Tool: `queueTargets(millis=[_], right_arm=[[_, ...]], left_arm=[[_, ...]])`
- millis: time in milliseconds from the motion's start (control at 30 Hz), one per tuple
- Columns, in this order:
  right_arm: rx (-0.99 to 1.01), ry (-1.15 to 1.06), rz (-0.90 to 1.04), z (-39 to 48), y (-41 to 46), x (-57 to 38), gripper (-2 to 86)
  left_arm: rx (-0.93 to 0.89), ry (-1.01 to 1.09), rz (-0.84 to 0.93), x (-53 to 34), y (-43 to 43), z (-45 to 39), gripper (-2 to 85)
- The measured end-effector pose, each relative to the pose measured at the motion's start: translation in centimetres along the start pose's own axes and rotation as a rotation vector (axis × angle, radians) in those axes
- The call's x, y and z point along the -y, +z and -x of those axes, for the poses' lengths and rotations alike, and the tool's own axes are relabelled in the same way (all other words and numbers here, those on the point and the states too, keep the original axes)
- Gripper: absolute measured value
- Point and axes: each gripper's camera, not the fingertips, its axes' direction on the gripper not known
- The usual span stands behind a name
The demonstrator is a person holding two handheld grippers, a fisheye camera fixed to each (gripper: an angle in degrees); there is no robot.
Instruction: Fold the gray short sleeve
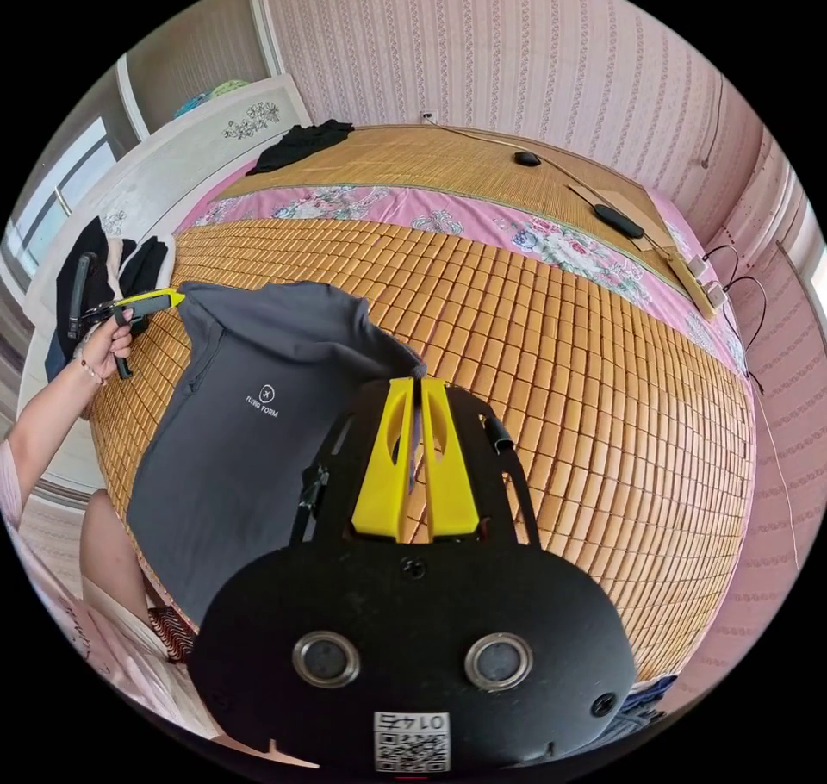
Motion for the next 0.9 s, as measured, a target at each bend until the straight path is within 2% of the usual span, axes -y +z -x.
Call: queueTargets(millis=[200, 300, 433, 533, 700, 900], right_arm=[[0.241, -0.055, -0.136, 2.9, -10.1, -9.2, 0.7], [0.281, -0.02, -0.1, 4.4, -11.6, -16.0, 0.7], [0.219, 0.093, 0.063, 5.0, -7.9, -24.2, 0.8], [0.135, 0.147, 0.169, 5.1, -5.4, -28.1, 0.8], [0.154, 0.213, 0.115, 4.8, -6.6, -29.5, 1.1], [0.104, 0.188, 0.069, 5.7, -10.2, -29.2, 1.8]], left_arm=[[-0.088, 0.178, -0.049, -8.1, -12.4, -4.4, -0.9], [-0.167, 0.139, -0.041, -15.5, -16.6, -5.4, -0.9], [-0.18, -0.018, 0.118, -26.0, -14.2, -5.6, -1.0], [-0.166, -0.126, 0.184, -30.0, -12.0, -5.1, -0.9], [-0.125, -0.185, 0.188, -30.7, -12.3, -4.7, 0.0], [-0.033, -0.086, 0.175, -27.7, -17.0, -7.5, 2.7]])
